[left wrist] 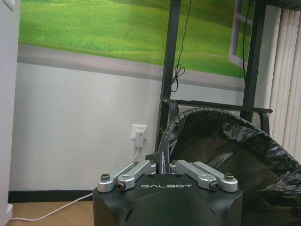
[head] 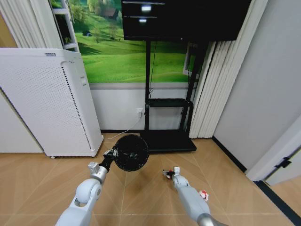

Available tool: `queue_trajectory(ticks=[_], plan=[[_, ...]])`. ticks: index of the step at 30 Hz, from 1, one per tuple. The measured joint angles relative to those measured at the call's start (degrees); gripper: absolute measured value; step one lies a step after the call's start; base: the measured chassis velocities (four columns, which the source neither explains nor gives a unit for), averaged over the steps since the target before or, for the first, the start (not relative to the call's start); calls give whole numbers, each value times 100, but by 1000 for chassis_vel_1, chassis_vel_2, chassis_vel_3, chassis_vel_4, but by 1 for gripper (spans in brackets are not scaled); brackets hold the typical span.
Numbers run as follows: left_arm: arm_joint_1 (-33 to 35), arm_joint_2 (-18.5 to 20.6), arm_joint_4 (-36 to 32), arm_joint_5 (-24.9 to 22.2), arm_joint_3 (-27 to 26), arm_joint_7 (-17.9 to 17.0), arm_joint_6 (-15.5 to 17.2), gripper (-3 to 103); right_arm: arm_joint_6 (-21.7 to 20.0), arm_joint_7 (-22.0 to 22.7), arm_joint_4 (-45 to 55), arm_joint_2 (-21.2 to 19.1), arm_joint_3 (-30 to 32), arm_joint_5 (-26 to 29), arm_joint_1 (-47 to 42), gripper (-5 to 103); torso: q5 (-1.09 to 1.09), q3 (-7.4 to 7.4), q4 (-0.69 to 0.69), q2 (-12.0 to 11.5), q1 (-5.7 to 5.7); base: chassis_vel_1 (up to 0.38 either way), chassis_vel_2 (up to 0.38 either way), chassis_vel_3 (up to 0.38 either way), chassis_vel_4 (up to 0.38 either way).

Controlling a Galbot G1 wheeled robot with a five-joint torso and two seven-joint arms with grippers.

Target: Pick up the trash bin and place the garbage on the floor into it.

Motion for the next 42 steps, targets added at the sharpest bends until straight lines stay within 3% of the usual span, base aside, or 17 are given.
queue_trajectory(ticks=[16,19,21,22,25,28,35,42], plan=[[-53,-44,46,35,77,29,-7,7,30,-49,315,-138,13,88,-226,100,1,0,0,0,1,-94,95,104,-97],[-45,-63,49,48,80,35,-7,7,-286,105,699,-205,31,337,-404,100,-1,1,0,0,3,-118,106,79,-108],[-40,-69,53,55,85,35,-7,7,-891,245,1379,-331,46,696,-758,100,0,0,1,0,2,-20,32,30,-17],[-40,-69,53,55,85,35,-7,7,-891,245,1379,-331,46,696,-758,100,0,0,1,0,2,0,0,0,0],[-38,-87,70,56,76,36,-7,7,-1548,324,2136,-459,77,926,-1197,100,0,0,0,0,-1,43,-42,-36,25],[-29,-94,73,58,52,48,-7,7,-1865,427,2454,-468,109,951,-1414,100,-1,-1,-1,1,-2,28,-51,-39,27],[-27,-74,72,57,31,60,-7,7,-1855,569,2266,-331,125,843,-1491,100,0,-1,0,0,-2,0,0,0,0],[7,-38,33,43,-9,105,-14,7,-1436,564,1670,-152,128,504,-1282,100,0,0,0,0,0,0,0,0,0]])
